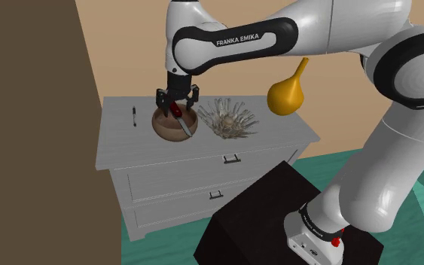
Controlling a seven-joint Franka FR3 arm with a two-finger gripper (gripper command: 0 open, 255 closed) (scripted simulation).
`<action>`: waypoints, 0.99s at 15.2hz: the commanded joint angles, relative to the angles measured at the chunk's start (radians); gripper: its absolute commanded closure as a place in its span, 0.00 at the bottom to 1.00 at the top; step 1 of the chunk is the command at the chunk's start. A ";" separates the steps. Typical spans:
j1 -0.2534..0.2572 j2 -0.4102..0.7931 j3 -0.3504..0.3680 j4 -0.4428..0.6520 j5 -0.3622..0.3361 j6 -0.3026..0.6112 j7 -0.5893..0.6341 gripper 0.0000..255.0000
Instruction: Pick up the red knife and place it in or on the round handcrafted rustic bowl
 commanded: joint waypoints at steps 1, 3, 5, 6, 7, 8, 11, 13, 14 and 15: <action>0.000 0.000 0.000 0.000 0.000 0.000 0.000 0.00; 0.000 0.000 0.000 0.000 0.000 0.000 0.000 0.00; -0.001 -0.015 0.001 0.049 0.003 -0.063 -0.002 0.00; -0.001 -0.020 0.001 0.076 0.004 -0.095 -0.003 0.00; -0.001 -0.023 0.001 0.098 0.005 -0.121 -0.003 0.00; -0.001 -0.023 0.001 0.098 0.005 -0.121 -0.003 0.00; -0.001 -0.023 0.001 0.098 0.005 -0.121 -0.003 0.00; -0.001 -0.023 0.001 0.098 0.005 -0.121 -0.003 0.00; -0.001 -0.023 0.001 0.098 0.005 -0.121 -0.003 0.00; -0.001 -0.023 0.001 0.098 0.005 -0.121 -0.003 0.00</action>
